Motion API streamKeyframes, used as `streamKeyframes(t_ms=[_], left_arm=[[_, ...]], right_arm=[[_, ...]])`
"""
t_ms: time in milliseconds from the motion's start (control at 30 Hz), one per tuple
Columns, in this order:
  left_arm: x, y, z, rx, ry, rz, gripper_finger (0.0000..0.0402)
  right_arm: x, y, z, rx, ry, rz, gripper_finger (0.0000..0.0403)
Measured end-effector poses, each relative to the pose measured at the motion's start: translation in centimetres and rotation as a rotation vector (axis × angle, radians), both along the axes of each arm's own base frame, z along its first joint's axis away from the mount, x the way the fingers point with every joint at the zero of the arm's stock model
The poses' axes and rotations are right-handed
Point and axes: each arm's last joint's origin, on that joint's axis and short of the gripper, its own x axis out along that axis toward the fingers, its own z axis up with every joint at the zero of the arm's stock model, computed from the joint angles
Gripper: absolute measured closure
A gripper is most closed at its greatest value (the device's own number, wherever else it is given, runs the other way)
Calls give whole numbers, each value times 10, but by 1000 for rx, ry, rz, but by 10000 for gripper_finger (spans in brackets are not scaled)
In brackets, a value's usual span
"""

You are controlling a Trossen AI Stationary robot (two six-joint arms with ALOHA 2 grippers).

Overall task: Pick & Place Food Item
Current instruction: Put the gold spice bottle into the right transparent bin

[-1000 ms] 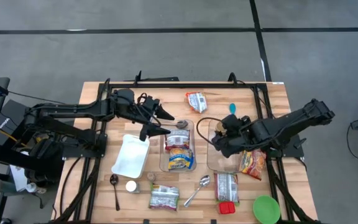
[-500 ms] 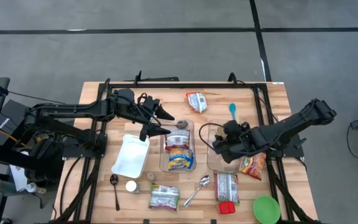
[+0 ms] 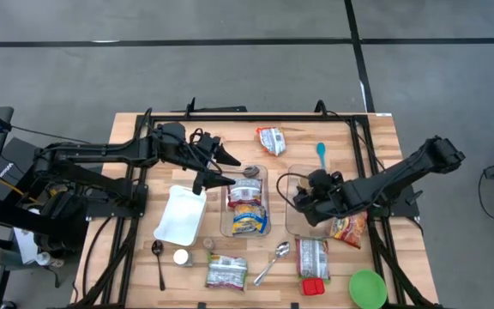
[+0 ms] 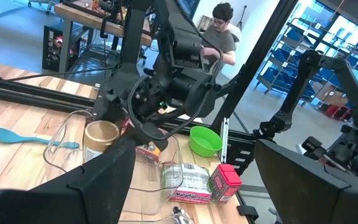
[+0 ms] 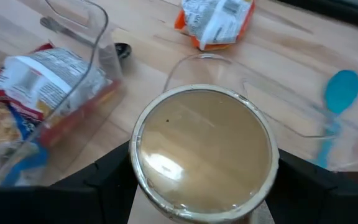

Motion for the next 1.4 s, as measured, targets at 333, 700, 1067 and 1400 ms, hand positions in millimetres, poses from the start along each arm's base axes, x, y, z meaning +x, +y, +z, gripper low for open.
streamKeyframes(t_ms=[333, 700, 1067, 1400], left_arm=[[0, 0, 0, 0, 0, 0, 78], [0, 0, 0, 0, 0, 0, 78], [0, 0, 0, 0, 0, 0, 78], [0, 0, 0, 0, 0, 0, 78]], right_arm=[[-7, -7, -23, 9, -37, -69, 127], [-8, -10, -24, -21, 5, -49, 108], [-6, -19, -24, -15, 25, -72, 98], [-4, -20, -24, -2, 31, -65, 97]])
